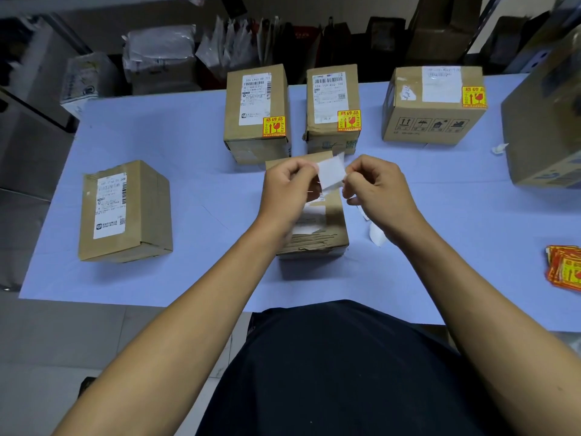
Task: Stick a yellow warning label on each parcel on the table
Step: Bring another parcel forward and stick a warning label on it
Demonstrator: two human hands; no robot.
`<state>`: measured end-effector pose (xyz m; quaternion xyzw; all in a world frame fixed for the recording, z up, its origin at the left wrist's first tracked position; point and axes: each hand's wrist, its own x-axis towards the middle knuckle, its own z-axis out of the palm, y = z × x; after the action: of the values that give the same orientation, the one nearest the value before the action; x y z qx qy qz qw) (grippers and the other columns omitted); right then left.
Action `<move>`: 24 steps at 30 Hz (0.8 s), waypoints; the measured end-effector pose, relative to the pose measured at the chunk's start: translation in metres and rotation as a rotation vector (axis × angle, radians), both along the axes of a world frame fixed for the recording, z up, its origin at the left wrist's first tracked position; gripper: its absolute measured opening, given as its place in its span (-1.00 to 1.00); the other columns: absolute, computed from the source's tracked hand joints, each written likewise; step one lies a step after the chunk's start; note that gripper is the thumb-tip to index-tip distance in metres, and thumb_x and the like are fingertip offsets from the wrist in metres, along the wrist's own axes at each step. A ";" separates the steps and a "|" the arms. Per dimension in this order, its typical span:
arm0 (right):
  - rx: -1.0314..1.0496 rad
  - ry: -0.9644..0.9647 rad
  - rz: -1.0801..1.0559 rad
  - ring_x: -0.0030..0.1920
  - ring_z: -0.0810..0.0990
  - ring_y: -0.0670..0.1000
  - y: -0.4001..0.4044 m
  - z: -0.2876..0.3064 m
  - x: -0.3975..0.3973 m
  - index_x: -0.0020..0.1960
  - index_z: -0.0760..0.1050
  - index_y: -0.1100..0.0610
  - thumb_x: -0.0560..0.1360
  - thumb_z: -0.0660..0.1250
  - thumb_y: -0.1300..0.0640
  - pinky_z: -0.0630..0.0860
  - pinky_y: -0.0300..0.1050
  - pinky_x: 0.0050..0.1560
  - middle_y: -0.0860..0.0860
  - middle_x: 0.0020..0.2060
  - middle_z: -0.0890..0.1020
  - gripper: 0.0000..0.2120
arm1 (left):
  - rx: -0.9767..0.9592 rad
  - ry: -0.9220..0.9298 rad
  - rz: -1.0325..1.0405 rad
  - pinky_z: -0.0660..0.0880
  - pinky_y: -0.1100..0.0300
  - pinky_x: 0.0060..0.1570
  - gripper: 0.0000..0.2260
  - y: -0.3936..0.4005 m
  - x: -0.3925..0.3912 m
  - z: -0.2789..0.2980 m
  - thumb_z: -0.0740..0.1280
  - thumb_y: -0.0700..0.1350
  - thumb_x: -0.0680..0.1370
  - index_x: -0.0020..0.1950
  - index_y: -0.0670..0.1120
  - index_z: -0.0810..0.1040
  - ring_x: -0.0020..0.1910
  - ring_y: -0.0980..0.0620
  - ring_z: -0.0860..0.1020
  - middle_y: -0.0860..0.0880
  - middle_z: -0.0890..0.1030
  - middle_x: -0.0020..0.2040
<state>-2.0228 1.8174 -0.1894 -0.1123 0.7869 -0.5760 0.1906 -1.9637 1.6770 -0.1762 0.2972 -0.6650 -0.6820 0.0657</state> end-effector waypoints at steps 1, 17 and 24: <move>-0.004 -0.033 -0.025 -0.31 0.57 0.02 0.004 -0.004 -0.001 -0.23 0.50 0.19 0.42 0.22 0.17 0.60 0.03 -0.19 0.06 -0.36 0.58 -0.87 | 0.061 -0.030 0.051 0.53 0.20 -0.26 -0.80 -0.001 0.000 0.000 0.26 -0.26 0.59 -0.19 -0.11 0.59 -0.32 0.02 0.53 -0.06 0.59 -0.28; 0.340 -0.371 -0.221 -0.30 0.58 0.12 0.072 -0.099 -0.001 -0.17 0.51 0.27 0.54 0.33 0.11 0.63 0.10 -0.08 0.14 -0.31 0.63 -0.78 | 0.030 -0.147 0.136 0.51 0.24 -0.32 -0.80 -0.015 0.005 -0.017 0.27 -0.21 0.61 -0.18 -0.10 0.59 -0.34 0.09 0.57 -0.05 0.63 -0.23; 0.498 -0.268 -0.212 -0.14 0.60 0.12 0.067 -0.099 -0.003 -0.03 0.51 0.14 0.46 0.47 -0.02 0.62 0.09 -0.07 0.11 -0.09 0.61 -0.74 | -0.047 -0.180 0.092 0.54 0.08 -0.15 -0.83 -0.015 0.006 -0.020 0.27 -0.20 0.59 -0.14 -0.11 0.61 -0.27 0.04 0.60 -0.07 0.65 -0.19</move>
<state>-2.0253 1.8846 -0.2886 0.0980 0.8791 -0.3917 0.2533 -1.9577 1.6617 -0.1963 0.3858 -0.6698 -0.6330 0.0437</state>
